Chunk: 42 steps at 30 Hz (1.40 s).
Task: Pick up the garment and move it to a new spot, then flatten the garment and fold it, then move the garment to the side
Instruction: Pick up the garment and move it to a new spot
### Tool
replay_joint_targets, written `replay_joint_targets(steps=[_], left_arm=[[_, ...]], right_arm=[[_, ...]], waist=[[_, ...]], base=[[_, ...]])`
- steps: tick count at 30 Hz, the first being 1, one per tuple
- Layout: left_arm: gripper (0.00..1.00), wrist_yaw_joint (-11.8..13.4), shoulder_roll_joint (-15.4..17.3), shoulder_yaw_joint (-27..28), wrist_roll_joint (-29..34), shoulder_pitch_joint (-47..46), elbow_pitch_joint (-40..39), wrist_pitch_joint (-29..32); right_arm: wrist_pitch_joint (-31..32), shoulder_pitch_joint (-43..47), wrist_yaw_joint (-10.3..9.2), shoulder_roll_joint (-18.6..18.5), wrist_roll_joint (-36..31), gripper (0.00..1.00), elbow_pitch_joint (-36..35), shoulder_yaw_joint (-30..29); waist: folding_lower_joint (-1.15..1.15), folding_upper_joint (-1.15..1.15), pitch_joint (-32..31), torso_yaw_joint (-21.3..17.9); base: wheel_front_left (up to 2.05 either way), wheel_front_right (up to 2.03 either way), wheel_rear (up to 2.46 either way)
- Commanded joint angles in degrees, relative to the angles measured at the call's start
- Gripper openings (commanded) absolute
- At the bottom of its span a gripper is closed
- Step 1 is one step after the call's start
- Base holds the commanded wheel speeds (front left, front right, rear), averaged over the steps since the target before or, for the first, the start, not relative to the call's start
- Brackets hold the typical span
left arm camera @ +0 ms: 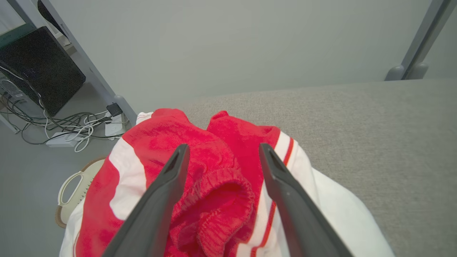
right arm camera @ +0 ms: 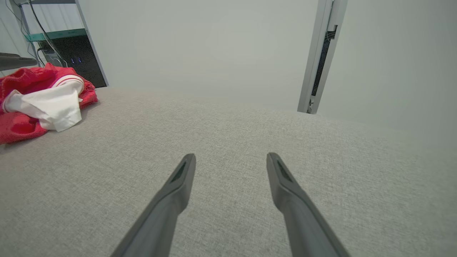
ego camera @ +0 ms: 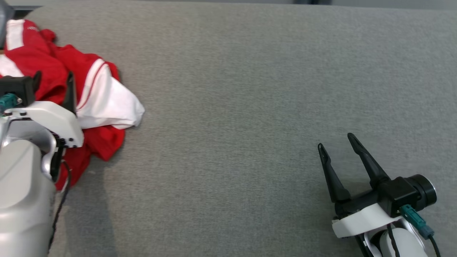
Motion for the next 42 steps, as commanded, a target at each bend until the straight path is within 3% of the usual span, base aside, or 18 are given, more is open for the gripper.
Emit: replay_joint_targets(steps=[1, 11, 12, 13, 14, 20, 29, 35, 42], left_arm=[[1.00, 1.2, 2.1, 0.1, 1.1, -2.1, 3.4, 1.7], [1.00, 2.5, 6.7, -1.0, 2.7, -4.2, 12.6, 5.8], [0.78, 2.5, 6.6, -1.1, 2.6, -4.0, 13.0, 5.8], [0.13, 2.4, 6.7, -1.2, 2.5, -3.7, 13.6, 5.8], [0.00, 2.3, 6.9, -1.2, 2.4, -3.5, 14.0, 5.7], [0.00, 2.9, 6.5, -0.5, 1.1, -2.4, 14.5, 2.6], [0.00, 1.5, 4.7, -0.7, -0.9, -1.6, 9.7, -0.5], [0.00, -0.5, 1.3, -3.9, -1.6, -2.3, -1.5, 1.3], [0.00, -2.3, -3.6, -8.9, -5.7, 0.6, -20.4, 7.8]], right_arm=[[-0.3, -1.1, 0.11, -0.4, 0.5, 1.00, 0.2, -0.2], [-0.3, 0.0, 0.11, -0.4, 1.2, 1.00, 0.5, -1.3], [-0.3, 0.1, 0.11, -0.4, 1.3, 1.00, 0.5, -1.3], [-0.3, 0.2, 0.11, -0.4, 1.4, 1.00, 0.5, -1.3], [-0.3, 0.4, 0.11, -0.4, 1.5, 1.00, 0.5, -1.3], [-0.3, 2.0, 0.11, -0.4, 1.8, 1.00, 1.0, -1.4], [-0.3, 5.7, 0.11, -0.4, 2.2, 1.00, 2.0, -1.8], [-0.3, 7.3, 0.11, -0.4, 2.6, 1.00, 2.1, -1.2], [-0.3, 7.6, 0.11, -0.4, 3.0, 1.00, 1.9, -0.6]], waist=[[0.00, 0.00, 2.7, -3.4], [0.00, 0.00, 1.1, -5.0], [0.00, 0.00, 0.7, -4.9], [0.00, 0.00, 0.3, -4.8], [0.00, 0.00, -0.2, -4.7], [0.00, 0.00, -3.8, -3.7], [0.00, 0.00, -9.2, -1.7], [0.00, 0.00, -12.0, -2.6], [0.00, 0.00, -13.5, -6.7]], base=[[0.00, 0.00, 0.00], [0.00, 0.00, 0.00], [0.00, 0.00, 0.00], [0.00, 0.00, 0.00], [0.00, 0.00, 0.00], [0.00, 0.00, 0.00], [0.00, 0.00, 0.00], [0.00, 0.00, 0.00], [0.00, 0.00, 0.00]])
